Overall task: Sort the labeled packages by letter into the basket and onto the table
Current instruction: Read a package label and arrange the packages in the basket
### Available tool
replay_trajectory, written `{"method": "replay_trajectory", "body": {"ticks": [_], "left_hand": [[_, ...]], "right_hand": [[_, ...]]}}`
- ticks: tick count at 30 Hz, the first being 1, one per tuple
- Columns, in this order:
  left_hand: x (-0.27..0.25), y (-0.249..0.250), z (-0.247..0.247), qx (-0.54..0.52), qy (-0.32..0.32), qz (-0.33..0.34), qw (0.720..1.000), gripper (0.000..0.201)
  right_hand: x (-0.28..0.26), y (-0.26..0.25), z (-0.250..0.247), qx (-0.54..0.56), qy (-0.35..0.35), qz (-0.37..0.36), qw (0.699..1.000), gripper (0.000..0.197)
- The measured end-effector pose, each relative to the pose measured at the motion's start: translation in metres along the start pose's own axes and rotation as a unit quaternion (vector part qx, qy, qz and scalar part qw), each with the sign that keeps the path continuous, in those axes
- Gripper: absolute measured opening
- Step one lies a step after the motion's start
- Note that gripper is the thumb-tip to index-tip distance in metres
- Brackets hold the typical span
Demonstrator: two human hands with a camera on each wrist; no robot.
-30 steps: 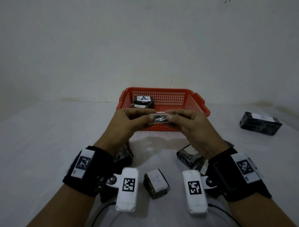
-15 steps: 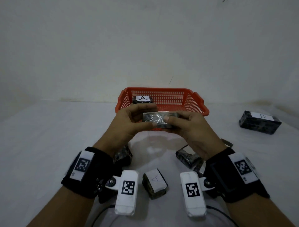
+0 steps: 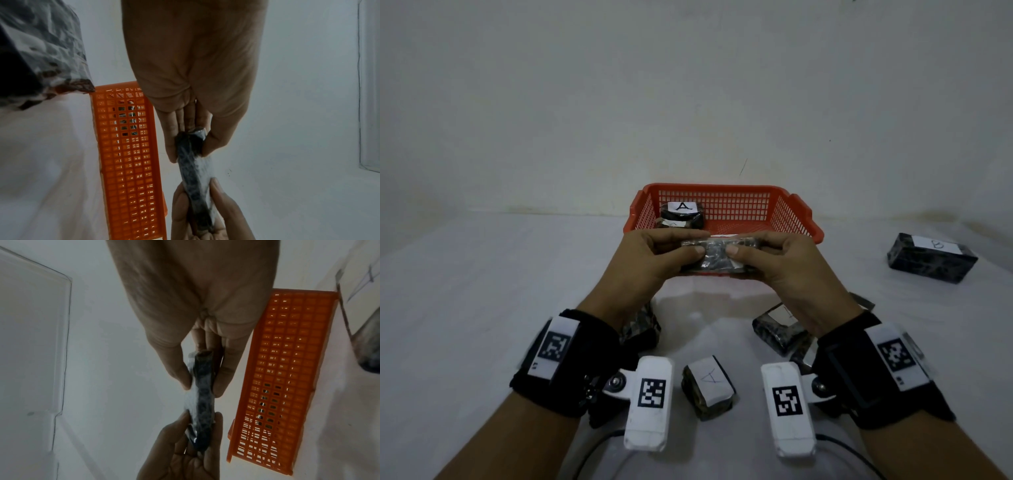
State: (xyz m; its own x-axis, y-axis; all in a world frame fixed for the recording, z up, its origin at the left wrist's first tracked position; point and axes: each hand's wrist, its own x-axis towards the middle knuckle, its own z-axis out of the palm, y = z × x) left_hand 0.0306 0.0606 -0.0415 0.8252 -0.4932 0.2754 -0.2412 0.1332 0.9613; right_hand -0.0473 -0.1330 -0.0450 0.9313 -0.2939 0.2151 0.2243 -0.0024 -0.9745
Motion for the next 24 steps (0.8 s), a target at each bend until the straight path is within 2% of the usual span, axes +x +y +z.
{"method": "replay_trajectory", "body": {"ticks": [3,6,11,18,21,24], "left_hand": [[0.001,0.0,-0.003,-0.014,0.018,-0.004,1.0,0.023],[0.001,0.002,-0.005,-0.045,-0.003,-0.018,0.999,0.03],[0.001,0.002,-0.005,0.027,0.004,0.026,0.999,0.021],[-0.002,0.011,-0.014,0.074,-0.032,0.079,0.994,0.04],[-0.002,0.01,-0.011,0.091,-0.019,0.09,0.992,0.033],[-0.002,0.008,-0.005,0.074,-0.022,0.097,0.992,0.03]], "right_hand": [[-0.001,-0.003,-0.002,0.032,-0.016,0.011,0.999,0.03],[-0.002,-0.007,-0.005,0.023,-0.003,0.001,1.0,0.029],[-0.003,-0.006,-0.001,-0.013,0.016,-0.031,0.999,0.031],[-0.004,-0.011,0.005,0.107,-0.026,-0.055,0.992,0.023],[-0.005,-0.011,0.008,0.088,-0.044,-0.037,0.994,0.026],[-0.008,-0.012,0.008,0.07,-0.085,0.02,0.994,0.028]]}}
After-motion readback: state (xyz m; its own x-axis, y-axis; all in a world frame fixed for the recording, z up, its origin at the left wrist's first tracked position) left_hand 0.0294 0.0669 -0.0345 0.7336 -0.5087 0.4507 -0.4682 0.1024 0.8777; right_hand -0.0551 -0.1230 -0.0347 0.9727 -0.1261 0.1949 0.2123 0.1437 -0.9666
